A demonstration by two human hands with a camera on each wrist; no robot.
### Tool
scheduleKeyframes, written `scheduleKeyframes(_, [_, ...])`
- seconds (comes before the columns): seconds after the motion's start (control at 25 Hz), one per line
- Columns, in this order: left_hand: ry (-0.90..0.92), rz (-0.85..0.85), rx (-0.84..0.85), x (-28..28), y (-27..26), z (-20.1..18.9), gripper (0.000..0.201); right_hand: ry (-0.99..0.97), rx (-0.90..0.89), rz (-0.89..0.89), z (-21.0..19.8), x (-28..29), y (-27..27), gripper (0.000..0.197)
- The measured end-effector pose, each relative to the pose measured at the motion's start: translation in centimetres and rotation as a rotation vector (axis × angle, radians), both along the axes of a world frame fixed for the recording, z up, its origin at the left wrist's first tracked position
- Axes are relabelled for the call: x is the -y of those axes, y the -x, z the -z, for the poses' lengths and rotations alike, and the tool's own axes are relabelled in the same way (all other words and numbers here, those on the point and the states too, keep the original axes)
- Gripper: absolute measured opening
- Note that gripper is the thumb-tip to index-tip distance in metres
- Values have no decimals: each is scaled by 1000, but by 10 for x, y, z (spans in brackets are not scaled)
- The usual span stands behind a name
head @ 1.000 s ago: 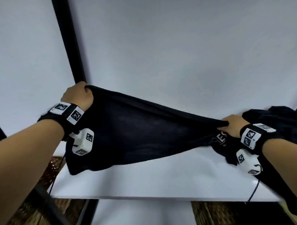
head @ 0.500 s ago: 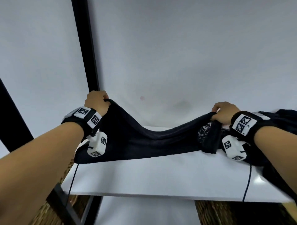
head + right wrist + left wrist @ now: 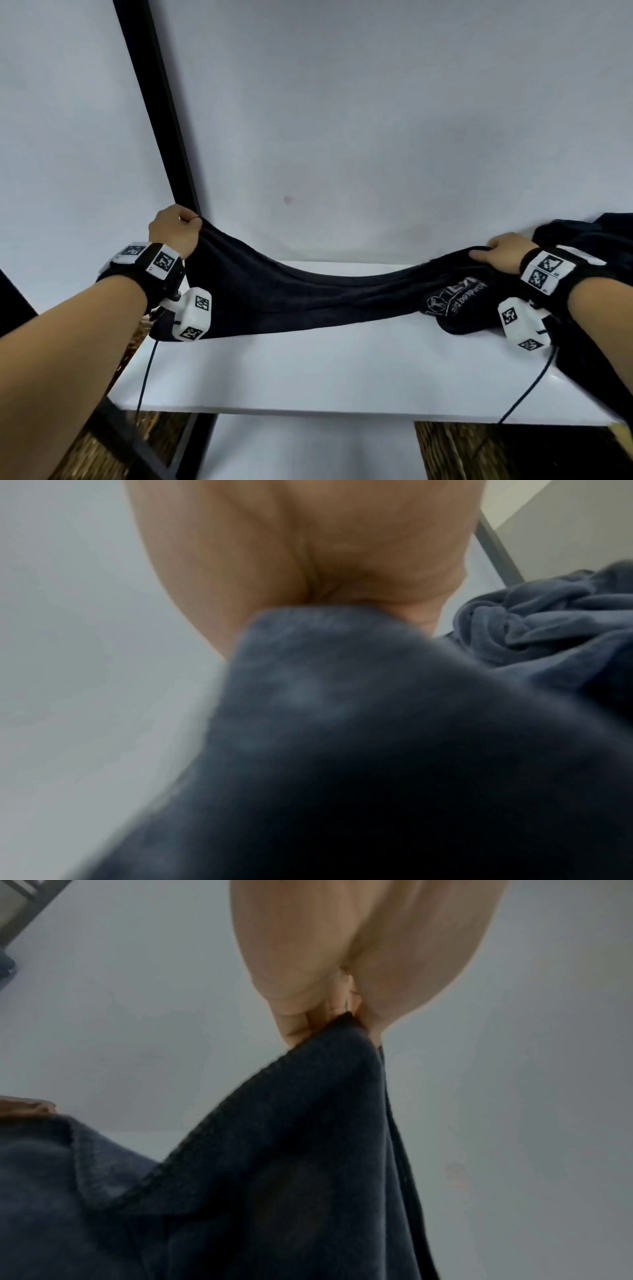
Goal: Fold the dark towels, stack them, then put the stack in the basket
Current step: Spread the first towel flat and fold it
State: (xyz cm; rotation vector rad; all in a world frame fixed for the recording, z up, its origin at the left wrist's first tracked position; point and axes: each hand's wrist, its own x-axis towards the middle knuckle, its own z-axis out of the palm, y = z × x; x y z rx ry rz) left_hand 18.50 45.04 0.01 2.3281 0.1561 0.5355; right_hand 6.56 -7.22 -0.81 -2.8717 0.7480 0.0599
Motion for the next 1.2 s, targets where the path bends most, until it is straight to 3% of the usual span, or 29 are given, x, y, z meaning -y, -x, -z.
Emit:
scheduleKeyframes(0.2, [94, 45, -56, 10, 6, -7, 27, 89, -134, 0, -4, 3, 4, 57])
scheduleKeyframes(0.32, [13, 99, -33, 8, 11, -6, 25, 166, -192, -17, 0, 4, 15, 60])
scheduleKeyframes(0.44, [47, 82, 67, 14, 14, -8, 26, 46, -285, -54, -9, -11, 22, 56])
scheduleKeyframes(0.52, [54, 108, 82, 26, 17, -12, 30, -405, -182, -131, -17, -28, 25, 45])
scheduleKeyframes(0.64, [74, 169, 43, 41, 21, -16, 33, -1320, 203, -146, -32, -57, 28, 36])
scheduleKeyframes(0.68, [121, 187, 32, 45, 22, -14, 31, -1436, 254, -175, -35, -67, 28, 30])
scheduleKeyframes(0.72, [188, 209, 17, 48, 23, -11, 30, -1379, 287, -192, -32, -78, 26, 23])
scheduleKeyframes(0.84, [414, 296, -89, 58, 37, 1, 25, -459, 108, -236, -10, -103, 24, 20])
scheduleKeyframes(0.88, [466, 324, -125, 61, 44, 6, 23, -352, 90, -255, -3, -111, 23, 22])
scheduleKeyframes(0.92, [496, 341, -145, 63, 50, 9, 21, -481, 149, -266, -1, -120, 23, 17])
scheduleKeyframes(1.0, [547, 339, -150, 67, 60, 14, 19, -1024, 328, -229, -9, -142, 29, 8])
scheduleKeyframes(1.08, [617, 335, -160, 70, 66, 13, 18, -1372, 361, -241, -15, -153, 28, 26])
scheduleKeyframes(1.12, [644, 347, -178, 71, 68, 11, 18, -1403, 346, -287, -15, -156, 27, 32])
scheduleKeyframes(1.2, [665, 393, -224, 76, 73, 6, 16, -1273, 330, -383, -15, -164, 28, 36])
